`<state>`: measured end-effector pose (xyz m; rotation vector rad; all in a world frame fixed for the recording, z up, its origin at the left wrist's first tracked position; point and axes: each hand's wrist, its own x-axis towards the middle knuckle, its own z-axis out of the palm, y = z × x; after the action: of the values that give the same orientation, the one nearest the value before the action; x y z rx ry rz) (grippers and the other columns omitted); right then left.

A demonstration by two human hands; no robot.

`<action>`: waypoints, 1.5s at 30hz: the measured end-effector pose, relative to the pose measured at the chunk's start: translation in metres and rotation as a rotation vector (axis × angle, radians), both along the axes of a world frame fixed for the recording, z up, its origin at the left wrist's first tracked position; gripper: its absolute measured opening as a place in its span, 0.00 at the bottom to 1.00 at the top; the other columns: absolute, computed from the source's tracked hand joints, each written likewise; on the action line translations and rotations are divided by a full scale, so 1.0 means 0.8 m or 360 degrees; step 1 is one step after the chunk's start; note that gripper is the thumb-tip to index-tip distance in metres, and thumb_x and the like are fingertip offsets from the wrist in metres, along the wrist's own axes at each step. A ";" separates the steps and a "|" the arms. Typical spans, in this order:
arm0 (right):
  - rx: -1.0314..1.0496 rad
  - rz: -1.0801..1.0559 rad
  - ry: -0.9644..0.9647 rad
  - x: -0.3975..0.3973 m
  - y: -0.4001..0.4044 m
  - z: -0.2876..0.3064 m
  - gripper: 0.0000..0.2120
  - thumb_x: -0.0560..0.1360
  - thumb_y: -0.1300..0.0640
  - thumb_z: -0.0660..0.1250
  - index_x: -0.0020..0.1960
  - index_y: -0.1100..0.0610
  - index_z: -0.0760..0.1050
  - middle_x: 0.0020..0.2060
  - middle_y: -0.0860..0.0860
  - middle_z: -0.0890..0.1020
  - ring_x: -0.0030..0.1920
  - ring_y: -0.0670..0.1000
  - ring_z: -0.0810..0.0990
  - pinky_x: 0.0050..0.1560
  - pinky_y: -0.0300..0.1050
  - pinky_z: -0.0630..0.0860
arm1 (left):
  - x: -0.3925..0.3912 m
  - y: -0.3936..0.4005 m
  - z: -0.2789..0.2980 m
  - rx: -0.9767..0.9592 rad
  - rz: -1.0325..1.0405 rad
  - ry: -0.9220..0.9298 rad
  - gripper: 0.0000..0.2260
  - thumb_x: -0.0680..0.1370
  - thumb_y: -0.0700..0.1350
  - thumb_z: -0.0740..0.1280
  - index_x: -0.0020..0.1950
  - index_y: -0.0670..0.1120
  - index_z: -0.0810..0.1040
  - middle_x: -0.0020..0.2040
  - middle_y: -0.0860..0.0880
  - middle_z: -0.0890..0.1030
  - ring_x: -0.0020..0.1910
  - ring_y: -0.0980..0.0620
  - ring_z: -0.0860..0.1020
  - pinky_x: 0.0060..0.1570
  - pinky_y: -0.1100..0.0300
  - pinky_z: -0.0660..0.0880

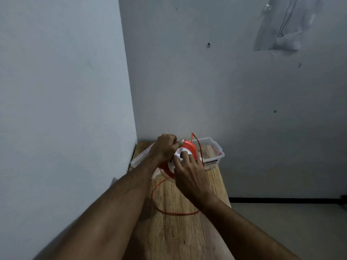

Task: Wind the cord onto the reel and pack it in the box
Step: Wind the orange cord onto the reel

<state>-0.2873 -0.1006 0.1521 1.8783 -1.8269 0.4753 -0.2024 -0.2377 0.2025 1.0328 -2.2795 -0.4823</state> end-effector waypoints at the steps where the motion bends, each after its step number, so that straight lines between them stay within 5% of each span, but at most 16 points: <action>1: 0.0056 -0.0047 0.0022 -0.001 -0.001 -0.001 0.30 0.78 0.46 0.70 0.74 0.58 0.65 0.68 0.62 0.76 0.65 0.63 0.79 0.62 0.62 0.78 | -0.002 0.001 -0.001 -0.0004 -0.0003 0.0004 0.21 0.82 0.56 0.62 0.42 0.41 0.81 0.38 0.47 0.82 0.34 0.55 0.76 0.37 0.63 0.69; 5: 0.0011 -0.0177 -0.0104 -0.005 -0.007 0.005 0.39 0.76 0.35 0.65 0.75 0.60 0.63 0.67 0.62 0.75 0.58 0.60 0.81 0.53 0.57 0.82 | -0.008 0.004 -0.003 -0.0005 -0.0007 0.0017 0.20 0.81 0.57 0.62 0.43 0.41 0.81 0.39 0.45 0.83 0.35 0.52 0.79 0.38 0.58 0.75; 9: 0.0038 -0.0102 -0.0338 -0.003 -0.015 0.008 0.36 0.75 0.34 0.59 0.74 0.58 0.65 0.64 0.59 0.76 0.53 0.56 0.82 0.50 0.53 0.83 | -0.006 0.003 -0.005 -0.0005 0.0024 0.0021 0.20 0.81 0.57 0.62 0.44 0.42 0.82 0.39 0.46 0.83 0.35 0.53 0.79 0.39 0.59 0.75; 12: 0.0102 -0.0063 -0.0675 -0.005 -0.018 0.010 0.31 0.73 0.41 0.74 0.70 0.52 0.69 0.61 0.52 0.76 0.52 0.52 0.82 0.50 0.43 0.82 | -0.003 0.002 -0.005 -0.0046 0.0038 -0.0011 0.19 0.81 0.58 0.63 0.42 0.43 0.81 0.38 0.47 0.82 0.34 0.54 0.78 0.35 0.62 0.71; 15: 0.0090 -0.0019 -0.0953 -0.006 -0.019 0.012 0.26 0.71 0.45 0.78 0.64 0.50 0.73 0.58 0.48 0.78 0.53 0.47 0.80 0.50 0.35 0.76 | -0.001 0.002 -0.005 -0.0054 0.0033 -0.0040 0.20 0.80 0.58 0.64 0.41 0.43 0.80 0.38 0.46 0.81 0.34 0.53 0.77 0.34 0.62 0.69; 20: -0.0161 -0.0256 -0.1823 0.009 -0.025 0.012 0.24 0.67 0.45 0.81 0.57 0.50 0.75 0.49 0.45 0.82 0.49 0.47 0.83 0.45 0.38 0.79 | -0.001 0.000 -0.007 -0.0073 0.0060 -0.0028 0.21 0.80 0.59 0.63 0.39 0.42 0.79 0.36 0.46 0.81 0.35 0.50 0.77 0.36 0.57 0.72; 25: -0.0187 -0.0743 -0.2776 0.028 -0.032 0.021 0.29 0.68 0.49 0.81 0.64 0.56 0.74 0.58 0.55 0.81 0.58 0.58 0.82 0.54 0.56 0.83 | -0.005 0.002 -0.005 -0.0123 0.0058 -0.0100 0.22 0.79 0.59 0.63 0.38 0.43 0.78 0.37 0.45 0.81 0.35 0.49 0.77 0.36 0.55 0.74; 28: -0.0264 -0.0959 -0.3587 0.028 -0.046 0.020 0.41 0.67 0.49 0.82 0.72 0.58 0.67 0.63 0.59 0.78 0.61 0.64 0.80 0.58 0.62 0.81 | -0.007 0.005 -0.011 -0.0125 0.0063 -0.0079 0.21 0.79 0.60 0.63 0.39 0.43 0.78 0.38 0.46 0.81 0.36 0.49 0.77 0.36 0.56 0.72; 30: -0.0315 -0.0924 -0.3971 0.024 -0.055 0.016 0.47 0.64 0.48 0.83 0.75 0.56 0.63 0.65 0.61 0.76 0.59 0.66 0.80 0.50 0.63 0.84 | -0.009 0.004 -0.015 -0.0127 0.0069 -0.0061 0.21 0.78 0.61 0.62 0.39 0.44 0.79 0.38 0.47 0.81 0.36 0.50 0.78 0.36 0.54 0.75; 33: -0.0261 -0.0783 -0.4087 0.017 -0.063 0.014 0.46 0.66 0.49 0.83 0.76 0.57 0.62 0.64 0.63 0.77 0.53 0.65 0.82 0.31 0.53 0.83 | -0.007 0.003 -0.014 -0.0120 0.0060 -0.0045 0.20 0.79 0.58 0.63 0.40 0.43 0.80 0.39 0.46 0.82 0.36 0.50 0.77 0.36 0.56 0.72; 36: -0.0196 -0.0756 -0.3651 0.019 -0.047 0.021 0.34 0.70 0.52 0.81 0.70 0.59 0.69 0.57 0.60 0.80 0.51 0.62 0.84 0.43 0.55 0.86 | -0.001 -0.001 -0.015 -0.0083 0.0082 0.0036 0.21 0.80 0.57 0.62 0.41 0.41 0.80 0.38 0.45 0.82 0.36 0.49 0.78 0.38 0.57 0.71; 38: -0.0268 -0.0589 -0.2734 0.024 -0.024 0.023 0.24 0.73 0.51 0.77 0.64 0.57 0.73 0.53 0.53 0.83 0.50 0.56 0.85 0.44 0.47 0.85 | 0.000 -0.003 -0.012 -0.0056 0.0123 0.0109 0.20 0.81 0.56 0.63 0.40 0.41 0.79 0.38 0.45 0.82 0.35 0.49 0.77 0.38 0.59 0.68; 40: -0.0358 -0.0336 -0.1478 0.021 -0.006 0.014 0.20 0.76 0.49 0.73 0.64 0.55 0.73 0.53 0.50 0.82 0.49 0.50 0.83 0.44 0.39 0.80 | 0.000 -0.006 -0.007 -0.0075 0.0128 0.0115 0.19 0.81 0.56 0.63 0.40 0.42 0.79 0.37 0.46 0.82 0.35 0.50 0.76 0.37 0.61 0.66; 43: -0.0085 -0.0049 -0.0289 0.005 -0.007 -0.003 0.27 0.78 0.48 0.70 0.72 0.55 0.68 0.64 0.57 0.79 0.61 0.57 0.80 0.60 0.54 0.79 | -0.002 -0.007 -0.002 -0.0082 0.0040 0.0058 0.20 0.81 0.57 0.62 0.44 0.42 0.82 0.40 0.46 0.83 0.36 0.54 0.77 0.39 0.62 0.71; 45: 0.0057 -0.0094 -0.0117 0.002 -0.010 -0.009 0.31 0.77 0.47 0.70 0.75 0.55 0.64 0.69 0.59 0.75 0.68 0.60 0.76 0.66 0.63 0.75 | -0.003 -0.007 -0.005 -0.0080 0.0032 0.0049 0.20 0.81 0.58 0.62 0.46 0.42 0.82 0.41 0.46 0.84 0.36 0.55 0.78 0.40 0.61 0.72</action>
<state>-0.2859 -0.1089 0.1449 1.8468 -1.9451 0.5004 -0.2048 -0.2434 0.1984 1.0156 -2.2409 -0.4276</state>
